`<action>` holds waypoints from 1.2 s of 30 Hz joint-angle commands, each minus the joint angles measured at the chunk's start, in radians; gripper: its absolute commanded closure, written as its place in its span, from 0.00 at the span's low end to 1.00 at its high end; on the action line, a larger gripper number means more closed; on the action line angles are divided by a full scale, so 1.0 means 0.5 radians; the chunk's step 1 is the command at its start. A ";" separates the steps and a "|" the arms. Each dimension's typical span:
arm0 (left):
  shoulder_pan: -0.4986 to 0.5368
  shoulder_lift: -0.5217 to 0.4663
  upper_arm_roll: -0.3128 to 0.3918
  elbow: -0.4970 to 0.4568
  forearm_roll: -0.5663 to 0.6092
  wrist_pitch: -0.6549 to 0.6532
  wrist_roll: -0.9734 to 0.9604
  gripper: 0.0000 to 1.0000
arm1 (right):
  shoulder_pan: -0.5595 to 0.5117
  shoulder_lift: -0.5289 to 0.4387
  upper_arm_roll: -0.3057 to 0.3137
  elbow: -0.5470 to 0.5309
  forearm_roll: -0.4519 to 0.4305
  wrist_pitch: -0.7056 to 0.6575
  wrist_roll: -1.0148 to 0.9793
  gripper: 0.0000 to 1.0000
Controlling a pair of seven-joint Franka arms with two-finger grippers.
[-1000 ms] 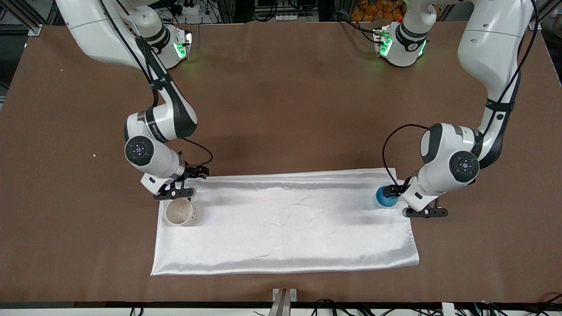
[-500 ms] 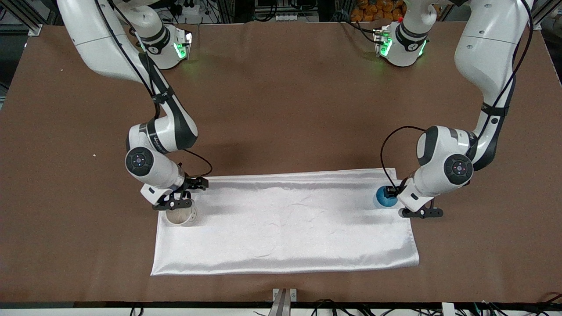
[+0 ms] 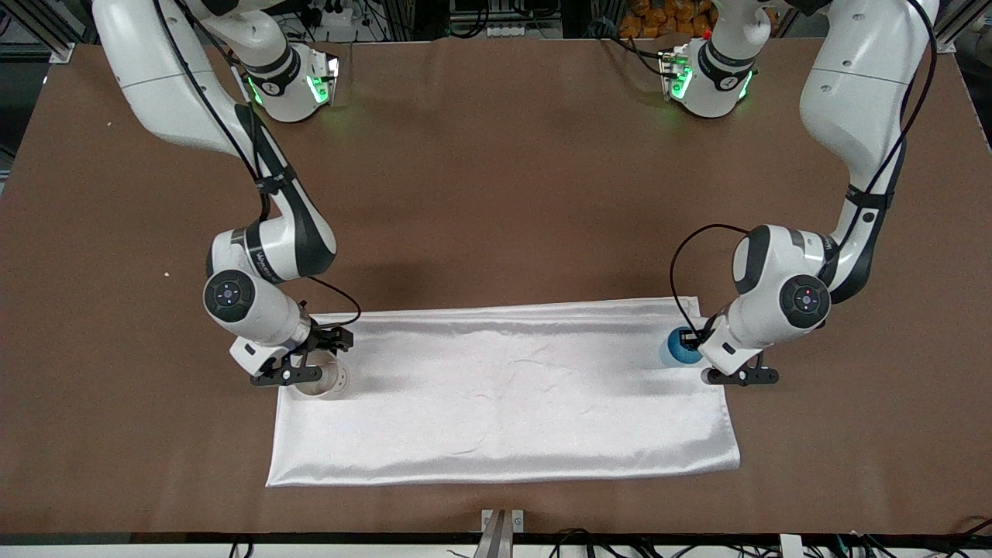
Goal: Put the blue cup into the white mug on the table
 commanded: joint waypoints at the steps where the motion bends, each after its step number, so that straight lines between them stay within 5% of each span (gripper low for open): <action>1: -0.016 0.011 0.005 0.022 0.033 0.018 -0.070 0.94 | -0.024 0.058 0.020 0.072 -0.052 -0.004 0.000 0.00; 3: -0.022 0.011 0.005 0.022 0.033 0.015 -0.073 1.00 | -0.024 0.064 0.020 0.072 -0.052 0.017 0.000 0.00; 20: -0.034 -0.035 0.005 0.059 0.036 0.000 -0.076 1.00 | -0.042 0.160 0.017 0.072 -0.052 0.238 0.013 0.01; 28: -0.065 -0.093 0.011 0.095 0.036 -0.064 -0.073 1.00 | -0.042 0.160 0.017 0.069 -0.049 0.250 0.025 0.79; 32: -0.068 -0.136 0.005 0.102 0.036 -0.092 -0.076 1.00 | -0.042 0.157 0.017 0.063 -0.049 0.293 0.025 0.98; 36: -0.092 -0.170 0.005 0.108 0.039 -0.120 -0.070 1.00 | -0.039 0.157 0.017 0.063 -0.049 0.293 0.022 1.00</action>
